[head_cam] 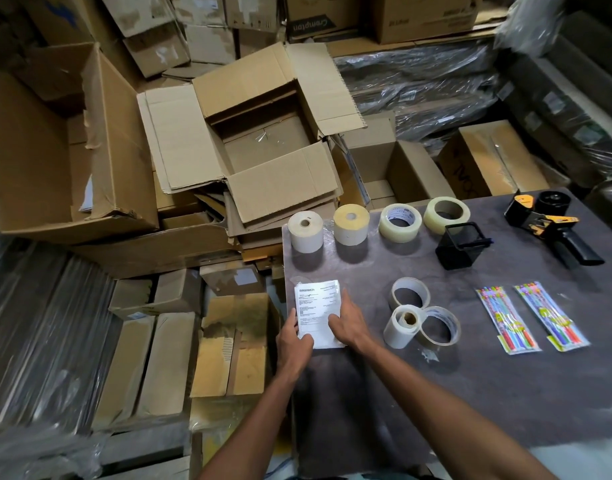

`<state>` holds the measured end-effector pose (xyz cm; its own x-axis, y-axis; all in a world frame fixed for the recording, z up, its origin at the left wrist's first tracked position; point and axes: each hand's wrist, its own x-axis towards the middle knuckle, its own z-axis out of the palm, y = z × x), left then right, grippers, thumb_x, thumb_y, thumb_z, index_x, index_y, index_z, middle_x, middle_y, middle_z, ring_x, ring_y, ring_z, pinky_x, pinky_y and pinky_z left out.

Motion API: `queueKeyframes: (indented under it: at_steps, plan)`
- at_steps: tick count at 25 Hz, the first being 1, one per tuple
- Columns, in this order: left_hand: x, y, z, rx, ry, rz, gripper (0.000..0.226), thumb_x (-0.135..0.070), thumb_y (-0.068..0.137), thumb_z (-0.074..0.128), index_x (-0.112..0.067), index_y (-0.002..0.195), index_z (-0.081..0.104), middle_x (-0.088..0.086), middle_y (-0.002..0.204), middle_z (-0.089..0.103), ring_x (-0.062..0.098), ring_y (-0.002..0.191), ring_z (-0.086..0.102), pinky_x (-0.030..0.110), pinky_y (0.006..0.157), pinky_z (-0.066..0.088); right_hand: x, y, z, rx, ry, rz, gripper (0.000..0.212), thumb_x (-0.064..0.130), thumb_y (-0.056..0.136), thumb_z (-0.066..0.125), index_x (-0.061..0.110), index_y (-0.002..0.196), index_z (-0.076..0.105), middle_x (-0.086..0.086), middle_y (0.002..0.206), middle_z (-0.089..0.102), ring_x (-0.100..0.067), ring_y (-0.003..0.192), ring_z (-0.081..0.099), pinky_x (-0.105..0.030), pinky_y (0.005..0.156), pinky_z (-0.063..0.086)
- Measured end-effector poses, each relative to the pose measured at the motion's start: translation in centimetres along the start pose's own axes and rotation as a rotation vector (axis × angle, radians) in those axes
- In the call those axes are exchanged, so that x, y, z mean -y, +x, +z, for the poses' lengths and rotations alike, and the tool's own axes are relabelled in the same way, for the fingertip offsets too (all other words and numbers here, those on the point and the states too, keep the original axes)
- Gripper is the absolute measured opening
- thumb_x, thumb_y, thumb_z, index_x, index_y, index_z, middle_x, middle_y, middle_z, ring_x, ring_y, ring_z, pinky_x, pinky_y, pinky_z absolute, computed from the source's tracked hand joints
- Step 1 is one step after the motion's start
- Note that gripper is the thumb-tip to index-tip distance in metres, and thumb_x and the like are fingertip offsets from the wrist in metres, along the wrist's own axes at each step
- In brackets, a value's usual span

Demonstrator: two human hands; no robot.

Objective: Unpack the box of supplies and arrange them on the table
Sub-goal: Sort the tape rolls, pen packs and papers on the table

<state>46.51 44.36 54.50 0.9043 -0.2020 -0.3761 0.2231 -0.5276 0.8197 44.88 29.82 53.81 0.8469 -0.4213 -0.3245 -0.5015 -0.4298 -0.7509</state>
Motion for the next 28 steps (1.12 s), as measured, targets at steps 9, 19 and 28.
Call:
queueKeyframes:
  at_steps: [9, 19, 28]
  plan:
    - [-0.4, -0.2, -0.3, 0.007, -0.019, 0.004, 0.068, 0.006, 0.087, 0.052, -0.013, 0.150, 0.038, 0.003, 0.135, 0.060, 0.010, 0.105, 0.057, 0.007, 0.063, 0.045, 0.2, 0.2, -1.6, 0.039, -0.008, -0.020, 0.063, 0.026, 0.069, 0.047, 0.012, 0.131, 0.048, -0.007, 0.131, 0.060, -0.029, 0.118, 0.057, -0.035, 0.096, 0.045]
    - [2.4, 0.3, 0.1, -0.017, 0.065, 0.064, 0.063, -0.011, 0.079, 0.059, -0.022, 0.141, 0.051, 0.000, 0.137, 0.057, 0.016, 0.115, 0.060, 0.039, 0.090, 0.059, -1.3, -1.2, -0.3, -0.060, -0.023, 0.095, 0.049, 0.028, 0.075, 0.066, 0.013, 0.121, 0.058, -0.010, 0.116, 0.066, -0.029, 0.114, 0.058, -0.037, 0.096, 0.049]
    - [2.6, -2.4, 0.5, -0.128, 0.039, 0.131, 0.047, -0.008, 0.084, 0.065, -0.022, 0.129, 0.059, 0.001, 0.129, 0.049, 0.021, 0.113, 0.057, 0.042, 0.091, 0.058, -3.0, -6.1, 0.1, -0.062, -0.028, 0.011, 0.047, 0.025, 0.085, 0.066, 0.011, 0.128, 0.053, -0.008, 0.124, 0.062, -0.027, 0.117, 0.054, -0.032, 0.095, 0.043]
